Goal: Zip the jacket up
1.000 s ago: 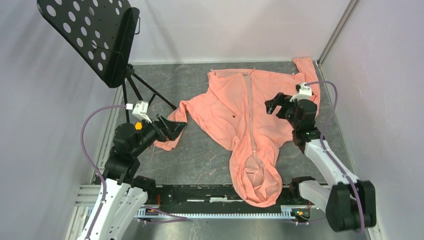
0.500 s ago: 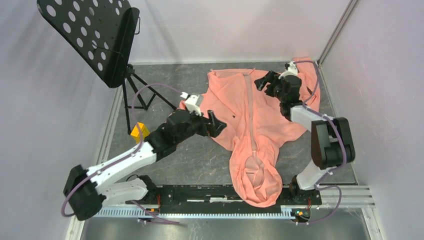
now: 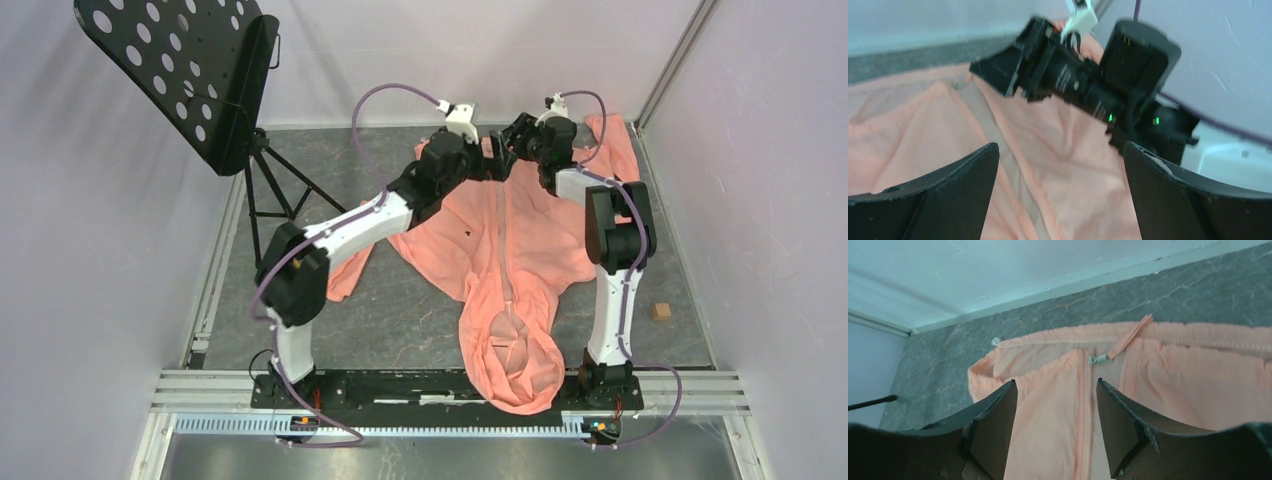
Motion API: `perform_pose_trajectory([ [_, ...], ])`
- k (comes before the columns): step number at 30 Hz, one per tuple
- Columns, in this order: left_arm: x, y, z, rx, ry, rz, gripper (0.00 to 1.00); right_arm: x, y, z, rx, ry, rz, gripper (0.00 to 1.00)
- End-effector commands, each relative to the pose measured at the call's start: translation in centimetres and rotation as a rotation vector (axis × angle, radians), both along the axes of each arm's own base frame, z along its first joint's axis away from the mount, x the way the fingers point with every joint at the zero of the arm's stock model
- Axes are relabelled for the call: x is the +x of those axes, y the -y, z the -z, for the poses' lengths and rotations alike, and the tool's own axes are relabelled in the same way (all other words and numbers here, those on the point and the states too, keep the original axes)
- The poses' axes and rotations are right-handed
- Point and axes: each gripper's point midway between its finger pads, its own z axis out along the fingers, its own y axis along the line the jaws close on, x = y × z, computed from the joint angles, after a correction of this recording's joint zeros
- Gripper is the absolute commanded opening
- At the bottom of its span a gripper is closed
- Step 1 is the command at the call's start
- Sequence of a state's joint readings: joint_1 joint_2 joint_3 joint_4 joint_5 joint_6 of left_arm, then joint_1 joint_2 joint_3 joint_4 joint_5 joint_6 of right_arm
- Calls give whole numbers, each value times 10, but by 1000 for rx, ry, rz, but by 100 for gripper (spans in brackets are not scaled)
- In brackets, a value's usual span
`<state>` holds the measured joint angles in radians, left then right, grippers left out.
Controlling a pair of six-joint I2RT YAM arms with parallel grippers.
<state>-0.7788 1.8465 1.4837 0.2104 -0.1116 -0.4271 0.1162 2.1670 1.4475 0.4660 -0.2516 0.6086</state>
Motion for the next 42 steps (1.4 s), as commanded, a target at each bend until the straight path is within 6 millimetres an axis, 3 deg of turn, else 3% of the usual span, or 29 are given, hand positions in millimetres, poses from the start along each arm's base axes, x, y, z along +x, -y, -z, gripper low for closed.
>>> perform_pose_trajectory([
  [1,59,5,-26,-52,71,-2,100,41,10,-3,3,13,65,65],
  [5,96,0,-16,-43,73,-20,100,66,15,9,15,-2,121,66],
  [13,114,-22,44,47,19,-19,100,76,25,33,-9,-36,184,56],
  [16,118,-29,57,41,-14,-28,100,76,26,38,-11,-46,187,51],
  [22,123,-32,69,-30,-85,-3,100,78,21,43,13,-42,186,39],
  [42,123,-25,83,-35,-113,25,100,94,8,67,48,-42,188,39],
])
